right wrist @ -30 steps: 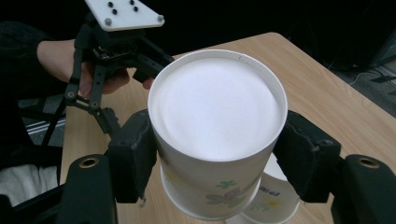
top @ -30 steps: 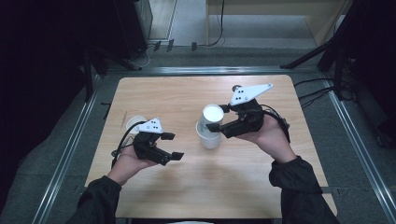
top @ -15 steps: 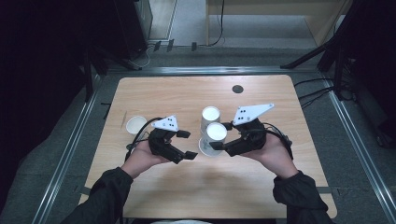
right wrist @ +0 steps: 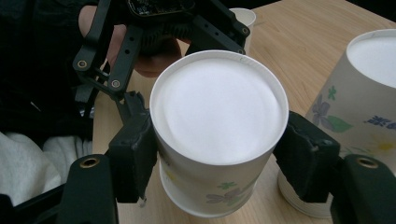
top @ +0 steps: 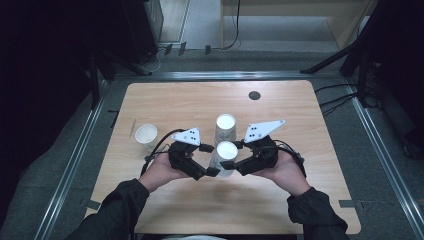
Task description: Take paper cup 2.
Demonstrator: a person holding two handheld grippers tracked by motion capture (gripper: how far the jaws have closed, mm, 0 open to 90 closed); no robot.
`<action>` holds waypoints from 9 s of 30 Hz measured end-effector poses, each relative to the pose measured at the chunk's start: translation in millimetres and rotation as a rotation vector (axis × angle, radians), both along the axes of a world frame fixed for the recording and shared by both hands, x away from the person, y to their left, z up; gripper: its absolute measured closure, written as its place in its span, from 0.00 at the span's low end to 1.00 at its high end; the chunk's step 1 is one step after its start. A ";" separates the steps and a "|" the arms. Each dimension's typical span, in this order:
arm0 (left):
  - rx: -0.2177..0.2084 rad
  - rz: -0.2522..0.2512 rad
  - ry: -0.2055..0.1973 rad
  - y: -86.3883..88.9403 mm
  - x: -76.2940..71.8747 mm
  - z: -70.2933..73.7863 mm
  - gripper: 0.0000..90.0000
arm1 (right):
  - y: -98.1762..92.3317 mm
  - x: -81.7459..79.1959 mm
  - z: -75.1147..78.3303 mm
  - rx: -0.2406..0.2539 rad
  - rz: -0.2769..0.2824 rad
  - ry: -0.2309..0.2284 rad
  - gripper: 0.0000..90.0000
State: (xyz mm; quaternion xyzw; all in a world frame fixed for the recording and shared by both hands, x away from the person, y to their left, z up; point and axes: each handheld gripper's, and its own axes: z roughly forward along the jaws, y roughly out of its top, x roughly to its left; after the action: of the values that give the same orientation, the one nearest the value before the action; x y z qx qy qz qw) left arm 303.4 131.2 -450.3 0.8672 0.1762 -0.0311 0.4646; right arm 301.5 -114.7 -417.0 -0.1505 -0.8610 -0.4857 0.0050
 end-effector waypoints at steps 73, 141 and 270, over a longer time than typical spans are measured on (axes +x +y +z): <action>0.489 -0.231 -0.023 -10.6 -11.9 -7.8 0.32 | 9.7 -15.0 -43.4 -0.073 0.076 0.008 0.30; 0.014 -0.083 -0.022 17.7 -14.4 10.3 0.14 | 13.7 -2.5 -14.3 0.160 0.165 0.023 0.38; 0.122 -0.126 0.009 22.2 -10.1 25.3 0.25 | 14.5 -5.0 -40.0 -0.021 0.185 0.034 0.27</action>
State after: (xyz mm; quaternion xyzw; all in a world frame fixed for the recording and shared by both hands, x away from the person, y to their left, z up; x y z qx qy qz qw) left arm 293.3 153.4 -425.1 0.9031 0.1248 -0.0534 0.4074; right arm 296.5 -100.2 -457.0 -0.0785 -0.8761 -0.4714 0.0630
